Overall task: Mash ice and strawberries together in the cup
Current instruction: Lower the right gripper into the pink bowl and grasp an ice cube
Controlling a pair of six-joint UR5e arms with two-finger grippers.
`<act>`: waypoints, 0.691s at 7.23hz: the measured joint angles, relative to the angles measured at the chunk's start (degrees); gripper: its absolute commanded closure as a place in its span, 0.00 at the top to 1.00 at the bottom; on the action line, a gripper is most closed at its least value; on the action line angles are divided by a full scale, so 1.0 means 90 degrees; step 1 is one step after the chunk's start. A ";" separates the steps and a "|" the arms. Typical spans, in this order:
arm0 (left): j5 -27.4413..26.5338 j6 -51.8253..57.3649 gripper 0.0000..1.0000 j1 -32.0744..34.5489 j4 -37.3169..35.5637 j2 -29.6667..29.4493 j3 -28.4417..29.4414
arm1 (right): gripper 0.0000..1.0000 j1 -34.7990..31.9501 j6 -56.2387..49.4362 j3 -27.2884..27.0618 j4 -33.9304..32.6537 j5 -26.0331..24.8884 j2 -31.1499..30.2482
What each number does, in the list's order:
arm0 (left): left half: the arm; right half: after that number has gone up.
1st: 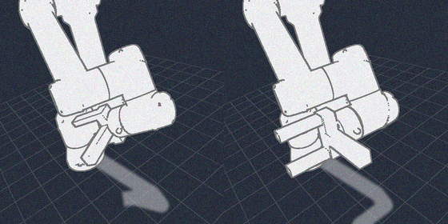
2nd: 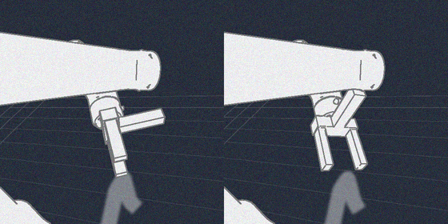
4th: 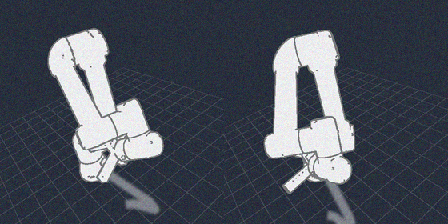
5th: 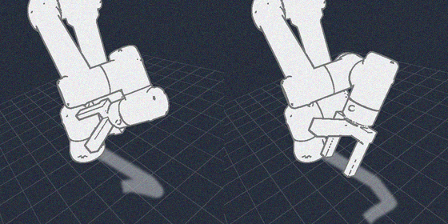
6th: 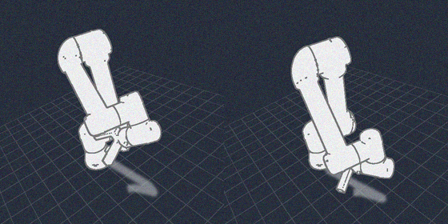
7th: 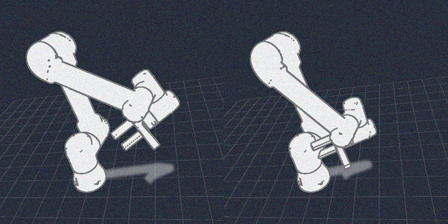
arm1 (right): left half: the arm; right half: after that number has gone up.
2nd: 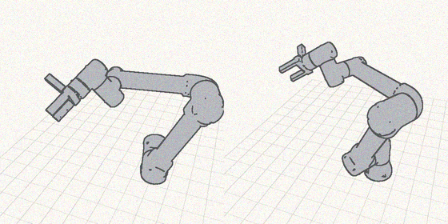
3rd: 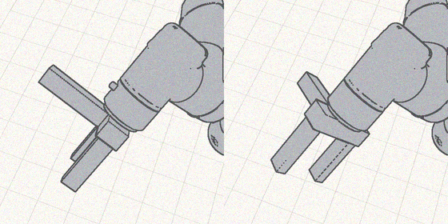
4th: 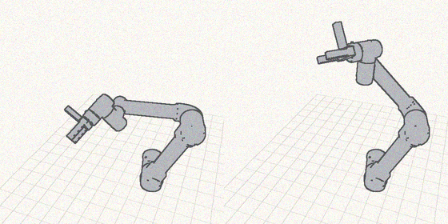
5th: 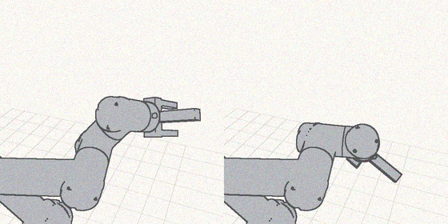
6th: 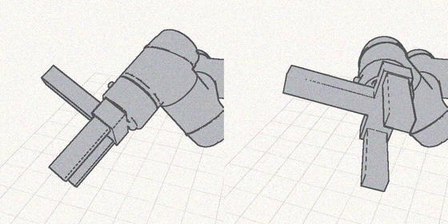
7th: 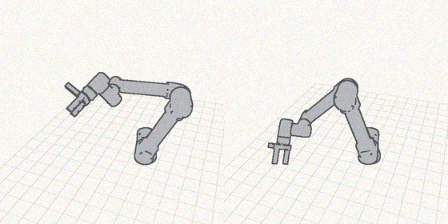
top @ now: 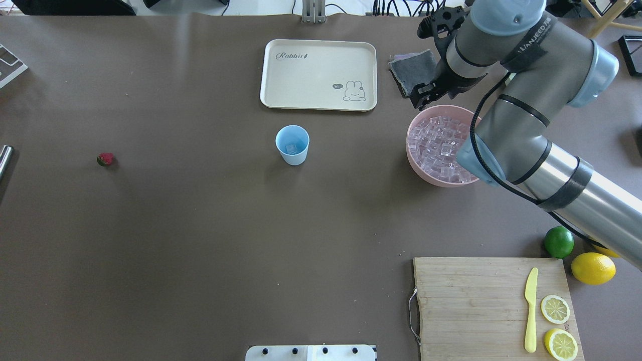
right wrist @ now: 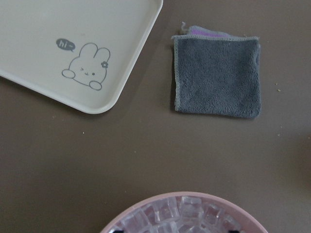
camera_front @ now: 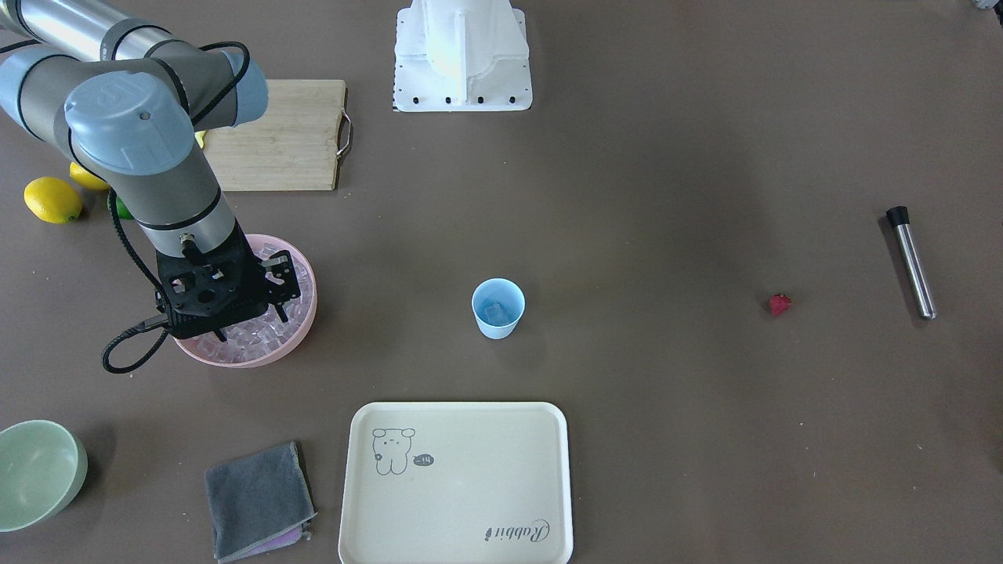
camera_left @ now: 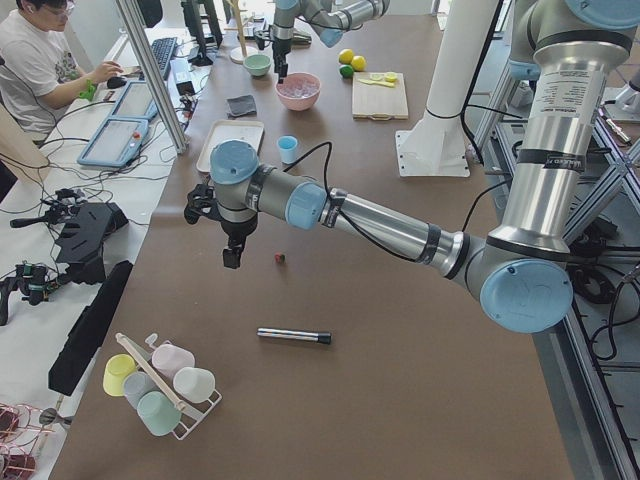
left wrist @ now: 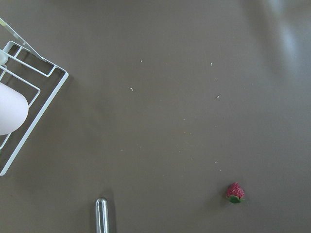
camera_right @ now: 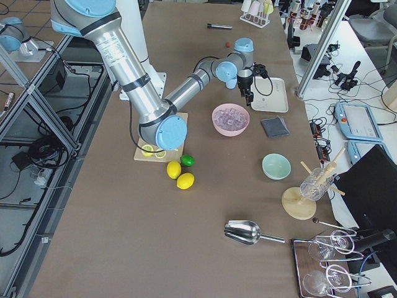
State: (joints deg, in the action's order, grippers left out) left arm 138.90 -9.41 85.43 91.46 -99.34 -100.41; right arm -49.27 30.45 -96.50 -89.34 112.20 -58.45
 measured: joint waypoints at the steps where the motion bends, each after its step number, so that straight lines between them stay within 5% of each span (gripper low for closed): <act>1: -0.0002 0.0011 0.98 -0.0004 0.0002 -0.0021 0.0018 | 0.76 0.0147 -0.0274 -0.0068 0.0014 -0.0132 -0.0177; 5: -0.0003 0.0027 0.98 -0.0018 0.0003 0.0013 -0.0027 | 0.77 0.0458 -0.0936 -0.0077 0.0349 -0.0421 -0.0756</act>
State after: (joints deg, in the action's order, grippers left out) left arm 138.87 -9.17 85.28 91.49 -99.23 -100.65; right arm -45.15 22.02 -97.19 -86.20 108.40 -65.26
